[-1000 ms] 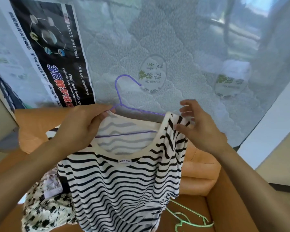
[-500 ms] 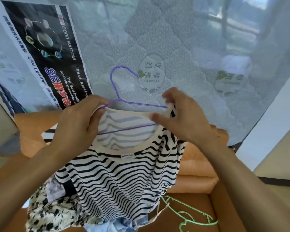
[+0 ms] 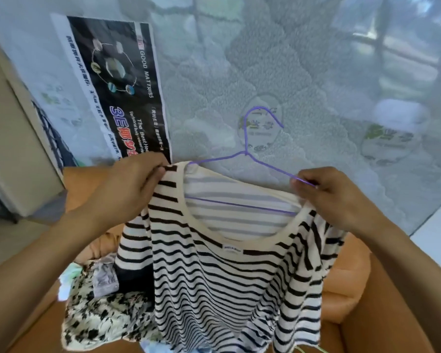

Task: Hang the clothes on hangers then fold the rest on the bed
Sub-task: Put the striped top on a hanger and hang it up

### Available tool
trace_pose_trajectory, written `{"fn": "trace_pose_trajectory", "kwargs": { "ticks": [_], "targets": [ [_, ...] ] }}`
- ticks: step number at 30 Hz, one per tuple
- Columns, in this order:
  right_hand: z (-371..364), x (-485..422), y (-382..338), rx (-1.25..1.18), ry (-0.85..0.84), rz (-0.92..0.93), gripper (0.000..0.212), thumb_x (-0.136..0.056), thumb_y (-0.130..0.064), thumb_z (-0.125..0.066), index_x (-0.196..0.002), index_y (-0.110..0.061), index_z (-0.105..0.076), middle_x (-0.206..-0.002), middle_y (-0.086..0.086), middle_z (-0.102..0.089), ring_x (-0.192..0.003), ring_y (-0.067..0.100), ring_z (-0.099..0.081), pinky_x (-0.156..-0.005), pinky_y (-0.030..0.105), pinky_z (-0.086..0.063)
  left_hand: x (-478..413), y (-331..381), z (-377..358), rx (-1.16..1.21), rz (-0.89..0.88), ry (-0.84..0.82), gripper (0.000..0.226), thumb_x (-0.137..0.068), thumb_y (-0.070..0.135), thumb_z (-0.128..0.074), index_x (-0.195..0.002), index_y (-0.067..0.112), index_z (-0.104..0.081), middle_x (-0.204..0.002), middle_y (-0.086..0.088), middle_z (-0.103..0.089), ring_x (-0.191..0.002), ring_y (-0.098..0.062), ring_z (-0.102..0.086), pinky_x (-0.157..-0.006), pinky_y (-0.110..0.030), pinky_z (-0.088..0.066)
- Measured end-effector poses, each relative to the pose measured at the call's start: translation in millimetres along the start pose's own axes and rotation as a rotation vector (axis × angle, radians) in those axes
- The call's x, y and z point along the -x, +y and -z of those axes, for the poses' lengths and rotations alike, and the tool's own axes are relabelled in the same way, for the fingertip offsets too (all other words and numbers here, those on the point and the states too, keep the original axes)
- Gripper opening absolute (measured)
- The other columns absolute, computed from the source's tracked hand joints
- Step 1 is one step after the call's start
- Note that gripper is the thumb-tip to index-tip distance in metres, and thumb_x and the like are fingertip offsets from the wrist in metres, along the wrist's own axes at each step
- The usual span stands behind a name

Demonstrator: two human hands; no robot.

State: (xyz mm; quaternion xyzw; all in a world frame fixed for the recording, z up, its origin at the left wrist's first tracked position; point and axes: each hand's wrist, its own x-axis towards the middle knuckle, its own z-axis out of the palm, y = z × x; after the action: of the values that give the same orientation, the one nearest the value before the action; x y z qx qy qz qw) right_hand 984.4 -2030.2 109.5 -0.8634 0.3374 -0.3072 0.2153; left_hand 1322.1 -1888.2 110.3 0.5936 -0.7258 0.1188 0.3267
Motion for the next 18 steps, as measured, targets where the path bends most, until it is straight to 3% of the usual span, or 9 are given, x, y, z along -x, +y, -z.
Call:
{"fn": "trace_pose_trajectory", "kwargs": {
  "ticks": [3, 8, 13, 18],
  "targets": [
    [-0.9, 0.2, -5.9, -0.001, -0.01, -0.012, 0.042, -0.1, -0.023, -0.06, -0.063, -0.006, -0.051, -0.056, -0.003, -0.039, -0.053, 0.005, -0.036, -0.057, 0.029, -0.031, -3.0, 11.7, -6.0, -0.036, -0.019, 0.012, 0.029, -0.103, 0.043, -0.037, -0.099, 0.022, -0.056, -0.089, 0.008, -0.054, -0.081, -0.011, -0.054, -0.067, -0.033, -0.042],
    [12.2, -0.3, -29.4, -0.113, -0.122, 0.016, 0.017, -0.085, -0.014, -0.079, -0.075, -0.02, -0.067, -0.065, -0.002, -0.051, -0.061, 0.013, -0.049, -0.061, 0.023, -0.037, -14.0, 21.7, -22.8, -0.088, -0.027, 0.053, 0.03, -0.101, 0.041, -0.037, -0.075, 0.026, -0.041, -0.058, 0.007, -0.044, -0.055, -0.02, -0.044, -0.051, -0.037, -0.036],
    [51.5, 8.6, -28.4, -0.256, -0.16, -0.033, 0.033, -0.076, 0.017, -0.072, -0.087, -0.014, -0.07, -0.087, 0.018, -0.064, -0.078, 0.017, -0.06, -0.072, 0.026, -0.047, -13.5, 11.3, -16.3, 0.032, 0.004, 0.088, 0.026, -0.1, 0.027, -0.043, -0.074, 0.029, -0.042, -0.06, 0.011, -0.046, -0.056, -0.003, -0.046, -0.053, -0.027, -0.032],
    [66.7, 11.6, -28.1, -0.297, -0.199, -0.087, 0.035, -0.075, 0.021, -0.072, -0.095, -0.008, -0.071, -0.082, 0.006, -0.065, -0.08, 0.023, -0.059, -0.074, 0.033, -0.048, -19.9, 11.1, -12.7, 0.109, -0.021, 0.092, 0.031, -0.098, 0.023, -0.043, -0.07, 0.033, -0.036, -0.067, 0.012, -0.049, -0.055, -0.004, -0.043, -0.053, -0.02, -0.032]
  ]
}}
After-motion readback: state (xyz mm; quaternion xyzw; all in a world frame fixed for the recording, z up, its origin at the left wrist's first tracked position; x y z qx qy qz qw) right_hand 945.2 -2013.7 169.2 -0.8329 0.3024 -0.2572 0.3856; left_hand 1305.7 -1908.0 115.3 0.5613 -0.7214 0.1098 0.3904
